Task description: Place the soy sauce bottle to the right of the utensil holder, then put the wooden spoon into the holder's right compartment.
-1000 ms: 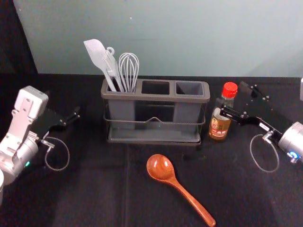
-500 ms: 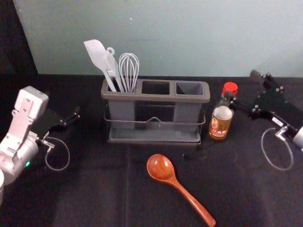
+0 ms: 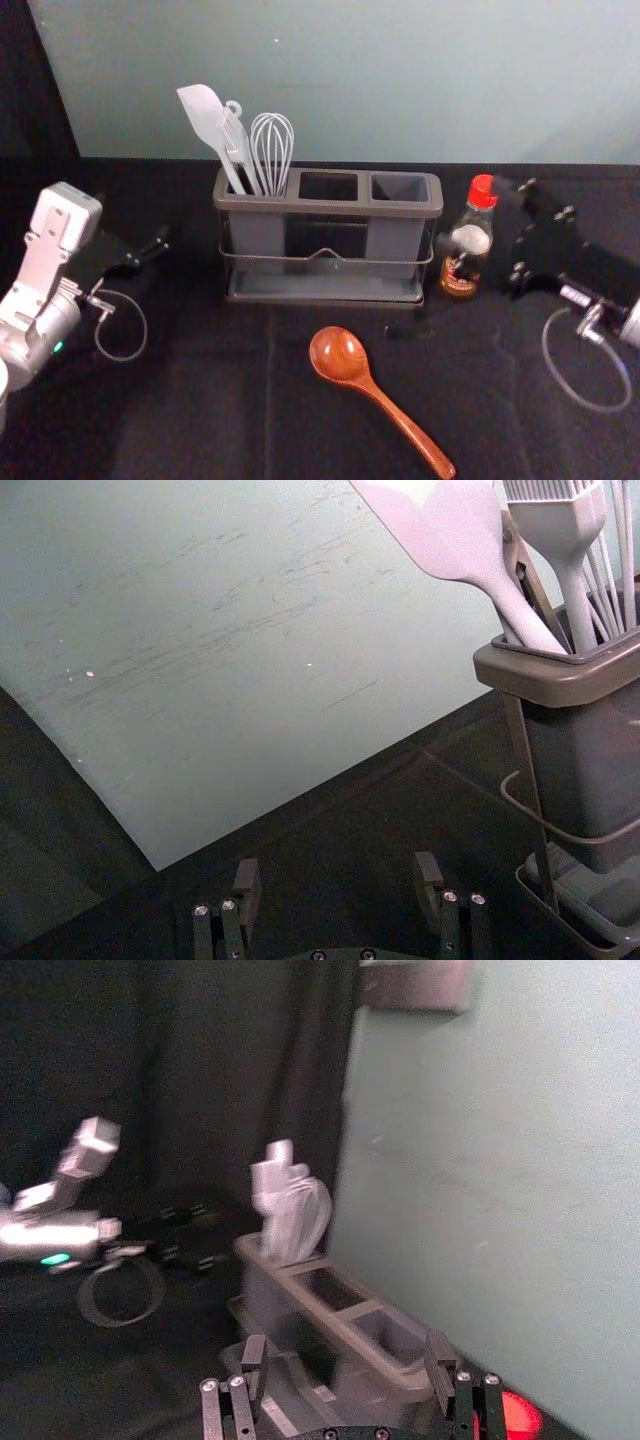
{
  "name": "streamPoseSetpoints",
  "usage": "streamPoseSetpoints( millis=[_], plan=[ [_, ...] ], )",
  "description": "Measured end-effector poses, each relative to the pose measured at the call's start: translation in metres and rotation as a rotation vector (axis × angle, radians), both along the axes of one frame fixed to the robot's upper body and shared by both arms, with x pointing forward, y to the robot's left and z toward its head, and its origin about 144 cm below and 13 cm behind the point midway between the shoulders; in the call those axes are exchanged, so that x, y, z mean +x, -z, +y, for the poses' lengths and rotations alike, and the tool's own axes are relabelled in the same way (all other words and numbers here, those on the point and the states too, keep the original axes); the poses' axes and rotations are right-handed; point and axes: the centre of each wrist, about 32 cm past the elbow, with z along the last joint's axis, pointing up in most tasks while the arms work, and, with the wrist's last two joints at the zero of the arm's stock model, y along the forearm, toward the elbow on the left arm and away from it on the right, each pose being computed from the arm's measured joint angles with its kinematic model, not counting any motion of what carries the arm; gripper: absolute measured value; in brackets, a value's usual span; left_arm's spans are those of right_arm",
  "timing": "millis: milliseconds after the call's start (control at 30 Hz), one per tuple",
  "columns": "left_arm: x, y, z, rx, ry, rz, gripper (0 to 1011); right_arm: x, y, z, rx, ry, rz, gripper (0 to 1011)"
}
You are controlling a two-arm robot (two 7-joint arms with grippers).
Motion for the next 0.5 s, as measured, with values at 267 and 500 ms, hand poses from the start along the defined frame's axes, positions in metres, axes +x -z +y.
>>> streamPoseSetpoints(
  millis=[267,500],
  plan=[
    [0.0,0.0,0.0,0.0,0.0,0.0,1005,-0.008,-0.003,0.031,-0.108,-0.097,0.145,1000],
    [0.0,0.0,0.0,0.0,0.0,0.0,1005,-0.001,0.003,0.059,-0.24,-0.084,0.346,1000]
  ],
)
